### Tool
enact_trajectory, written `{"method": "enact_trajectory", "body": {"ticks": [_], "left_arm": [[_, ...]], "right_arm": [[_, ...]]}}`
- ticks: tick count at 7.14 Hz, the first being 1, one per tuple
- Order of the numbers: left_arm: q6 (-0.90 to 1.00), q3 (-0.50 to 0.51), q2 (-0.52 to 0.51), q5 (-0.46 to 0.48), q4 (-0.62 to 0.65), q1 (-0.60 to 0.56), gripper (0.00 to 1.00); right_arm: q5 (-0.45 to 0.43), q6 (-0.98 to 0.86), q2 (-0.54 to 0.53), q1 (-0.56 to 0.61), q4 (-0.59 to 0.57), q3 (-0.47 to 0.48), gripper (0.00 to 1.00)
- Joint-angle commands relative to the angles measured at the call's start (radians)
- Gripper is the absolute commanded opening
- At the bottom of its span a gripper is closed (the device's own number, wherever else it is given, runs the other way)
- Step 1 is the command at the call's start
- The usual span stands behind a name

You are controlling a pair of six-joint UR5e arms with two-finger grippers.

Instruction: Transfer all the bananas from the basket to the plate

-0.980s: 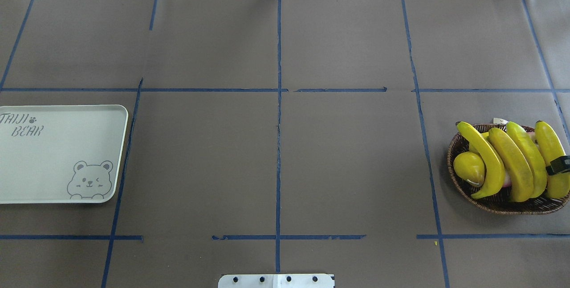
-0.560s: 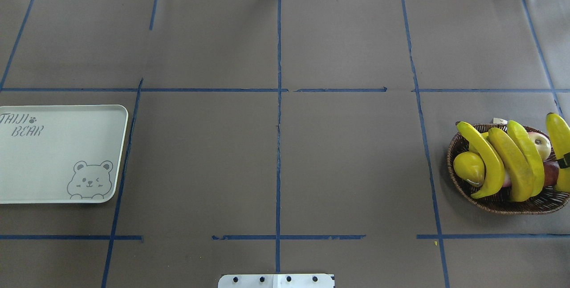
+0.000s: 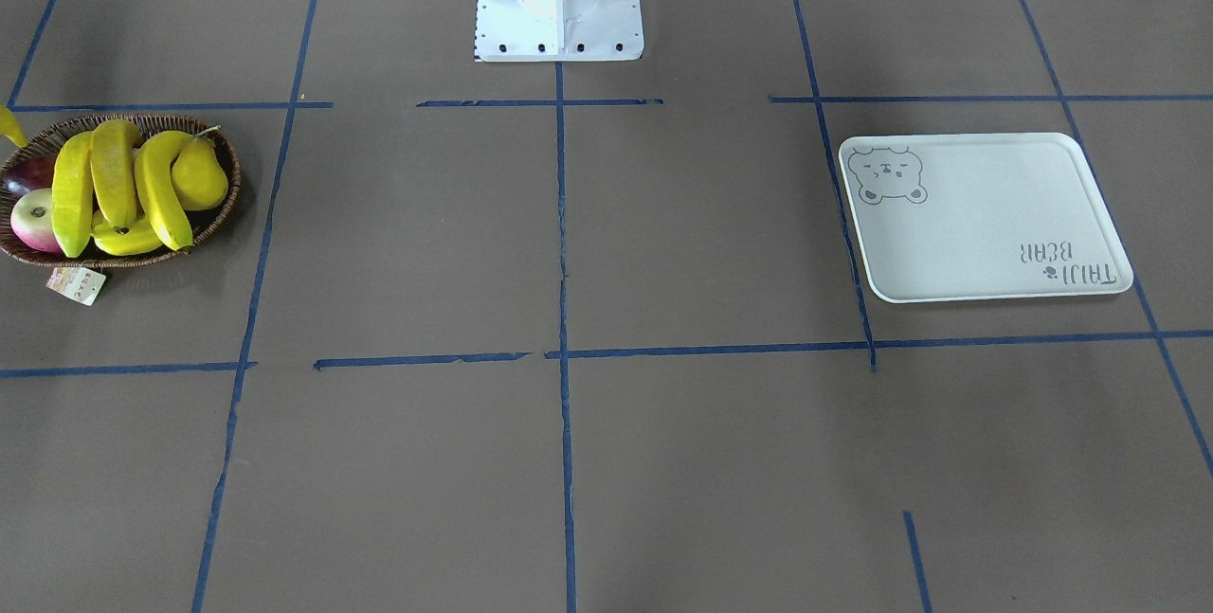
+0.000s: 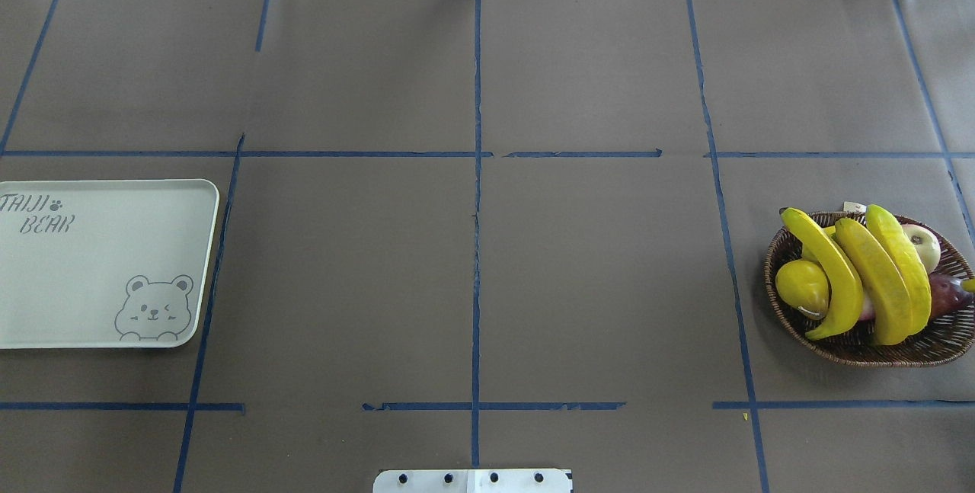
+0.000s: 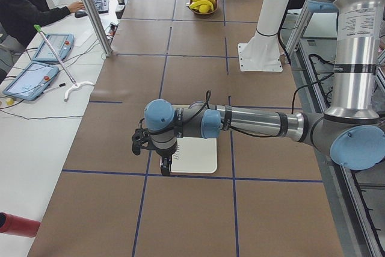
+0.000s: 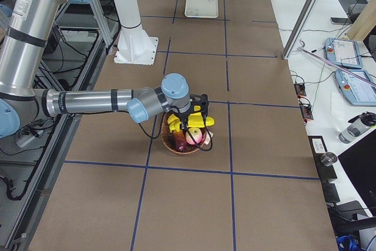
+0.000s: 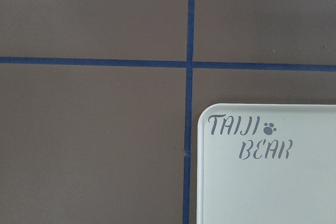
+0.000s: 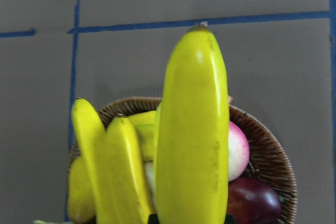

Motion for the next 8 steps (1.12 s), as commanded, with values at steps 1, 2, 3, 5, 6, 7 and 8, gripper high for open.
{"method": "enact_trajectory", "body": {"ticks": [1, 2, 3, 5, 6, 7, 8], "left_arm": [[0.0, -0.027, -0.004, -0.002, -0.005, 0.001, 1.0], [-0.058, -0.082, -0.009, -0.018, -0.006, 0.004, 1.0], [-0.178, -0.134, -0.015, -0.029, -0.035, 0.033, 1.0], [-0.434, -0.156, -0.015, -0.029, -0.235, 0.184, 1.0], [-0.616, -0.15, -0.018, -0.026, -0.384, 0.261, 1.0], [-0.767, -0.131, -0.032, -0.018, -0.539, 0.341, 1.0], [-0.939, -0.116, -0.072, -0.018, -0.656, 0.392, 1.0]], "right_arm": [[0.105, 0.005, 0.211, 0.027, -0.317, 0.101, 0.0], [0.078, 0.019, 0.37, -0.032, -0.425, 0.093, 0.0], [0.041, 0.095, 0.447, -0.098, -0.461, 0.092, 0.0], [0.015, 0.277, 0.542, -0.226, -0.451, 0.092, 0.0], [-0.008, 0.36, 0.584, -0.272, -0.408, 0.092, 0.0], [-0.028, 0.472, 0.591, -0.309, -0.311, 0.088, 0.0], [-0.098, 0.607, 0.591, -0.367, -0.165, 0.082, 0.0]]}}
